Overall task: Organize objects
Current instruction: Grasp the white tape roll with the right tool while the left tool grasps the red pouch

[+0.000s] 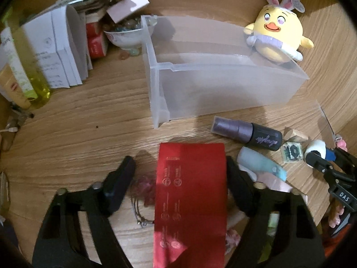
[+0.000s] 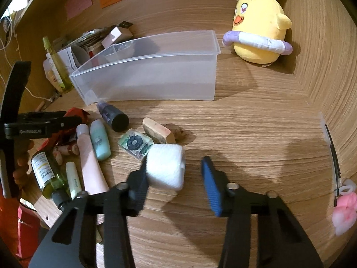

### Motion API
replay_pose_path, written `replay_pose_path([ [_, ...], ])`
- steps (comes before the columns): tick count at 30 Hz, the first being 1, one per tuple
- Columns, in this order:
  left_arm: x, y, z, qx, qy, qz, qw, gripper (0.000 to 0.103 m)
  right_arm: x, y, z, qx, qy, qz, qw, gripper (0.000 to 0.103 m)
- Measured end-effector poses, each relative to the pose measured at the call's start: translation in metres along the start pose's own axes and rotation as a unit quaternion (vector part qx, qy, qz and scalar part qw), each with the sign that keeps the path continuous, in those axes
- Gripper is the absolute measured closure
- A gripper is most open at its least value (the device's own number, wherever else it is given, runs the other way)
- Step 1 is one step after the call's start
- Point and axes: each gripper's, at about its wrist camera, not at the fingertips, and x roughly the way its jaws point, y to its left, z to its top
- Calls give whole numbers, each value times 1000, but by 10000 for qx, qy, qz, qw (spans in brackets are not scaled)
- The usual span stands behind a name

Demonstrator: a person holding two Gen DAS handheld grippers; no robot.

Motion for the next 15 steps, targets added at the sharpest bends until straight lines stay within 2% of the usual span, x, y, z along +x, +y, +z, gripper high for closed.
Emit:
replay_pose_path([
  [2, -1, -1, 1, -2, -84, 71, 9999, 45, 0, 0, 0, -32, -13, -9, 10000, 77],
  [3, -2, 0, 1, -7, -100, 56, 9999, 47, -1, 0, 0, -32, -36, -13, 10000, 80],
  [8, -8, 1, 0, -92, -317, 128, 9994, 47, -6, 1, 2, -107, -185, -131, 9997, 80],
  [15, -40, 4, 1, -113, -819, 234, 9963, 47, -18, 3, 13, -138, -395, -130, 9990, 80],
])
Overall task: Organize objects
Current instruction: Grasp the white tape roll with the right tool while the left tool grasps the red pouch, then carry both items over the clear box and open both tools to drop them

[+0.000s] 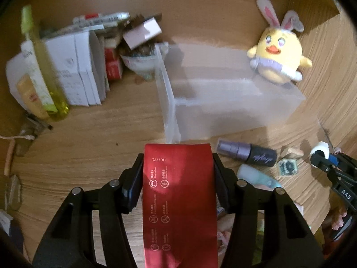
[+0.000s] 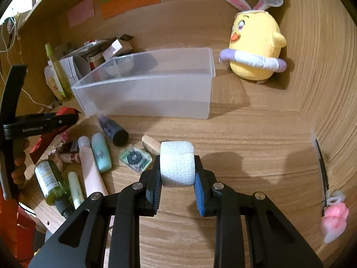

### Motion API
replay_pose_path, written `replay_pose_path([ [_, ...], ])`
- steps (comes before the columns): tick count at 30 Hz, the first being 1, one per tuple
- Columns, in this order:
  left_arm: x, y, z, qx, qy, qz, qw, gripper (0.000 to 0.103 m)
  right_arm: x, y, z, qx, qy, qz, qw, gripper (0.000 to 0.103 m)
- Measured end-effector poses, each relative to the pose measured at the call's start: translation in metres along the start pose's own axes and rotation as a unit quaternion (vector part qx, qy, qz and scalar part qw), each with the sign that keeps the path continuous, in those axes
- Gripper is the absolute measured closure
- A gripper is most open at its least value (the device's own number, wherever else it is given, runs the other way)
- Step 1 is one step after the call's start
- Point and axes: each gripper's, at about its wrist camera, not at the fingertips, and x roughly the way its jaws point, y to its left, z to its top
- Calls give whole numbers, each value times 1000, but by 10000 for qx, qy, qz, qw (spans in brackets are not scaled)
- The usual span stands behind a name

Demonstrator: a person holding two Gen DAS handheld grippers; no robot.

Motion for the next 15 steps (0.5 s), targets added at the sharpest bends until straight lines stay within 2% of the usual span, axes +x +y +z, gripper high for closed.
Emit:
replay_pose_path([
  [9, -40, -4, 19, -24, -684, 37, 9976, 47, -12, 10, 26, -174, -406, 2, 9990, 80],
  [15, -54, -11, 30, -55, -948, -35, 9955, 47, -15, 16, 48, -267, -604, 70, 9978, 80],
])
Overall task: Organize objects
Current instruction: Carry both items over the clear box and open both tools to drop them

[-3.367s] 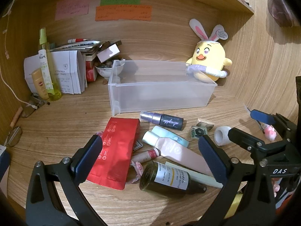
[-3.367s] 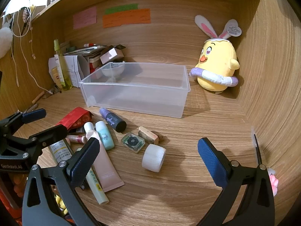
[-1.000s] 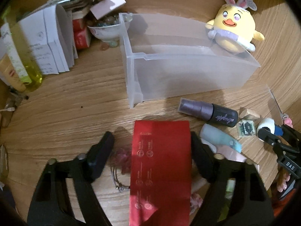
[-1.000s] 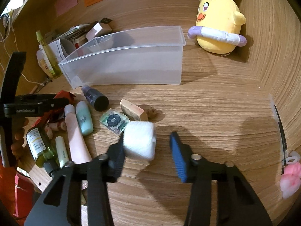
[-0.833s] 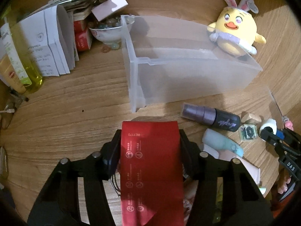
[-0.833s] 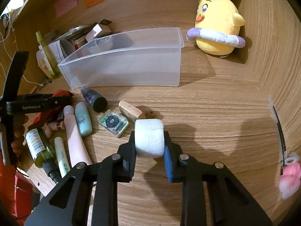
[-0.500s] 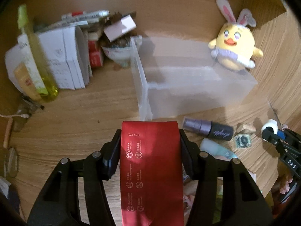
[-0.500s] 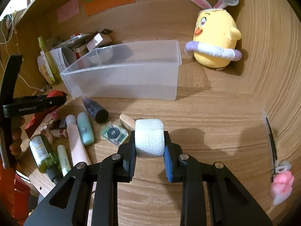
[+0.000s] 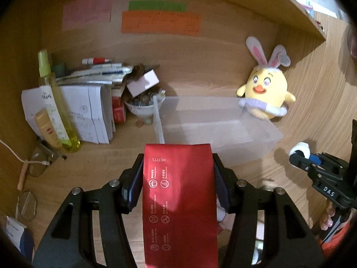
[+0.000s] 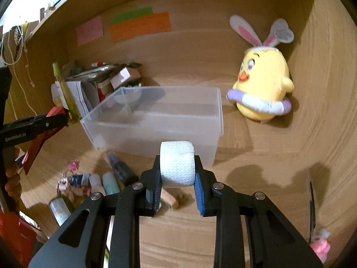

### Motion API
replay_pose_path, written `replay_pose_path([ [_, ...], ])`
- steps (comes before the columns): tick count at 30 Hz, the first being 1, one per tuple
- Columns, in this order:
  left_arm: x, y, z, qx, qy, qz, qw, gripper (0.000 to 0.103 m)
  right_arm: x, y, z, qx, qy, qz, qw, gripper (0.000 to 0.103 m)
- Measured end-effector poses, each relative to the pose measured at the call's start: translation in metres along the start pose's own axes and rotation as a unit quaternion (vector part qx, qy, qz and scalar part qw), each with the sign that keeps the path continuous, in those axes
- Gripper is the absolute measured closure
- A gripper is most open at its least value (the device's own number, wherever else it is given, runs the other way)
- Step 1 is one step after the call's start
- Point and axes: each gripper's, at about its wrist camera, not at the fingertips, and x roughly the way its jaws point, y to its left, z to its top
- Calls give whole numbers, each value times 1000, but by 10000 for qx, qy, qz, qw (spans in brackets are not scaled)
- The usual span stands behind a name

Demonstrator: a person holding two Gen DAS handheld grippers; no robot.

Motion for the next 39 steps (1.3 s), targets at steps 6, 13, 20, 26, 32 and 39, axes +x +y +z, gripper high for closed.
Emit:
replay_pose_path([
  [6, -6, -6, 13, -41, -224, -11, 9997, 47, 1, 3, 20, -66, -155, 29, 9999, 80],
  [13, -7, -10, 31, -147, -419, 67, 9990, 47, 5, 5, 47, -139, -367, 22, 9992, 80],
  [20, -2, -10, 52, -201, -551, 78, 9982, 47, 12, 5, 75, -225, -521, -66, 9984, 80],
  [26, 9, -8, 73, -255, -600, 130, 9978, 47, 20, 5, 95, -329, -559, -109, 9978, 80],
  [32, 34, -4, 82, -287, -443, 200, 9984, 47, 39, 9, 105, -418, -492, -151, 9978, 80],
  [39, 70, 0, 84, -353, -142, 168, 9991, 47, 73, 7, 98, -370, -135, -102, 9992, 80],
])
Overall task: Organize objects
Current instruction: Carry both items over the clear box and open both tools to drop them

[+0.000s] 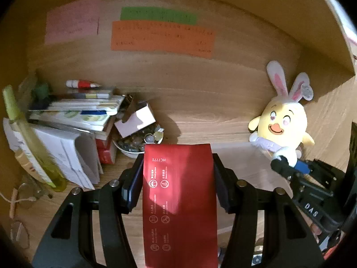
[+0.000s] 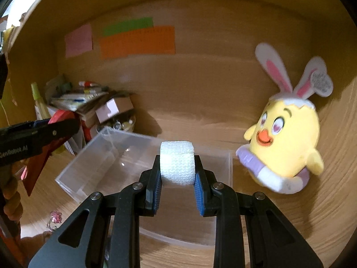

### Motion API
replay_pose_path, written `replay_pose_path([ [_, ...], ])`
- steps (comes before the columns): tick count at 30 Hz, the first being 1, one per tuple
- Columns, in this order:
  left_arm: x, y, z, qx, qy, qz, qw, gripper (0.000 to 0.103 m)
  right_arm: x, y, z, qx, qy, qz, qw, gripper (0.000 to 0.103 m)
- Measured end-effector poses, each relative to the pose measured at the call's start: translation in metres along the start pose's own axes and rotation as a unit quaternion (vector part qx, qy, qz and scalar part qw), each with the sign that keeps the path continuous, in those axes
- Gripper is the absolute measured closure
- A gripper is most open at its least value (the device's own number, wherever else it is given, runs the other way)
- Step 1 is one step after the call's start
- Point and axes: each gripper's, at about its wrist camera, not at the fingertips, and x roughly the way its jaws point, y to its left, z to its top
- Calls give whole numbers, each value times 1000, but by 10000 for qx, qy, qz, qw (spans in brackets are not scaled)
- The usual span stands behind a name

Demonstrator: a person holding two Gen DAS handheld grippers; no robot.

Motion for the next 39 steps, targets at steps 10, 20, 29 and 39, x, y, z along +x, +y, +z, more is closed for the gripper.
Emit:
replay_pose_path([
  [10, 47, -10, -6, 61, 597, -122, 9981, 47, 24, -5, -11, 27, 416, 16, 9991, 80],
  [20, 77, -23, -14, 192, 1070, -160, 9939, 47, 50, -4, -22, -160, 819, -207, 9963, 80],
  [29, 83, -27, -18, 277, 1179, -162, 9925, 44, 65, 1, -27, -300, 1040, -275, 9937, 80],
  [39, 64, -23, -19, 280, 954, -74, 9950, 30, 65, 2, -25, -295, 1034, -302, 9937, 79],
])
